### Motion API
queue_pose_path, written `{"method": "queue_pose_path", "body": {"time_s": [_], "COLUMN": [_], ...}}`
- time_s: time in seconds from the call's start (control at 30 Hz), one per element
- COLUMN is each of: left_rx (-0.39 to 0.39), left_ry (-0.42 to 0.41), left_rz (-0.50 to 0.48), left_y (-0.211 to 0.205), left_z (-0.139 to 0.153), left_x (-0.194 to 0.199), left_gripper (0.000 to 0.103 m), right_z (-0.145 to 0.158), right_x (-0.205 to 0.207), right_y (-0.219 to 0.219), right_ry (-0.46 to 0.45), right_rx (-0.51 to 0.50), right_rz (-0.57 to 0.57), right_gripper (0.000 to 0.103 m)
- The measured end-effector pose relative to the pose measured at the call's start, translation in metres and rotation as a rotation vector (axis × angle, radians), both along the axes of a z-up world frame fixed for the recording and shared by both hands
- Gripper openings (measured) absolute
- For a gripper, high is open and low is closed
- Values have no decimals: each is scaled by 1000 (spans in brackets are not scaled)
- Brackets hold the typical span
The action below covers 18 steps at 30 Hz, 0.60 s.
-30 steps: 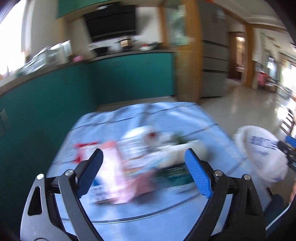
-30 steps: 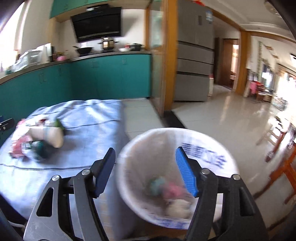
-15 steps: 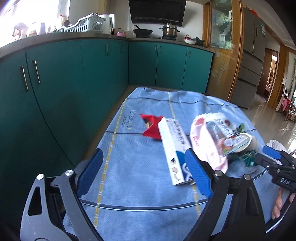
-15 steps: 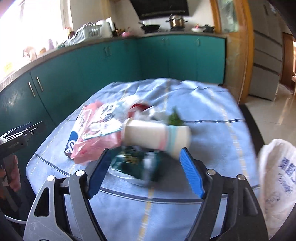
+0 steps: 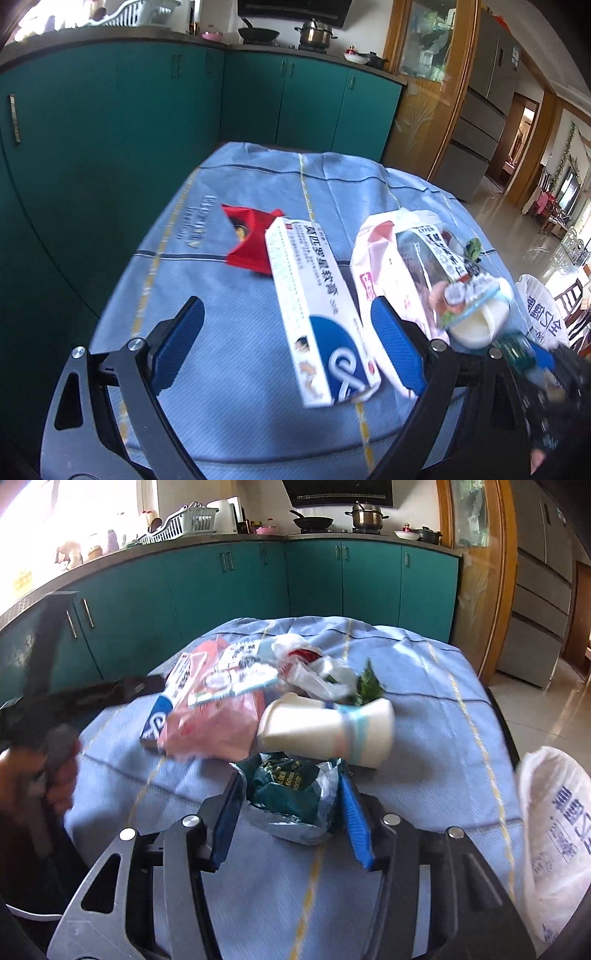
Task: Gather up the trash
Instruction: 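Grasp the white medicine box with the left tool while the right tool grasps the green snack bag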
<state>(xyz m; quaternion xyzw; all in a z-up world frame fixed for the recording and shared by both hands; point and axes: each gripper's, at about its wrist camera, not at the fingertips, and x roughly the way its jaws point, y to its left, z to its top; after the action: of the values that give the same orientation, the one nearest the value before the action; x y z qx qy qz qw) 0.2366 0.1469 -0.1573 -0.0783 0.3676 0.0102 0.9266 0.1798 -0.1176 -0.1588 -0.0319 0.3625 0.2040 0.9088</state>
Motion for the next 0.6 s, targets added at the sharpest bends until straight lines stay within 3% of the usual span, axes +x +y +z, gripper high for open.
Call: {"method": "queue_pose_path", "body": {"time_s": [0.03,0.1,0.23,0.37,0.6], "left_rx": [-4,-19,-53,-69,-63], "left_ry": [11,45,74,99,68], "left_rz": [-1,-14,-37,-82,-110], "left_y": [-1,-2,-4,-9,-9], "left_z": [-4,-11,-20,-24,-16], "left_x": [6,16,22,19,-14], "left_gripper": [86,65,61,32,29], "right_z": [1,3,6,2,-2], "right_x": [-7,-15,-22,-19,-20], "right_y": [-6,-15,-31,-38,-39], "right_ry": [-2,-6,-19,-11,-25], "right_rx": [1,0,-17,-9,-45], "right_rz": [-3,-13,-61,-89,-120], "right_gripper": [52,52,55,62,78]}}
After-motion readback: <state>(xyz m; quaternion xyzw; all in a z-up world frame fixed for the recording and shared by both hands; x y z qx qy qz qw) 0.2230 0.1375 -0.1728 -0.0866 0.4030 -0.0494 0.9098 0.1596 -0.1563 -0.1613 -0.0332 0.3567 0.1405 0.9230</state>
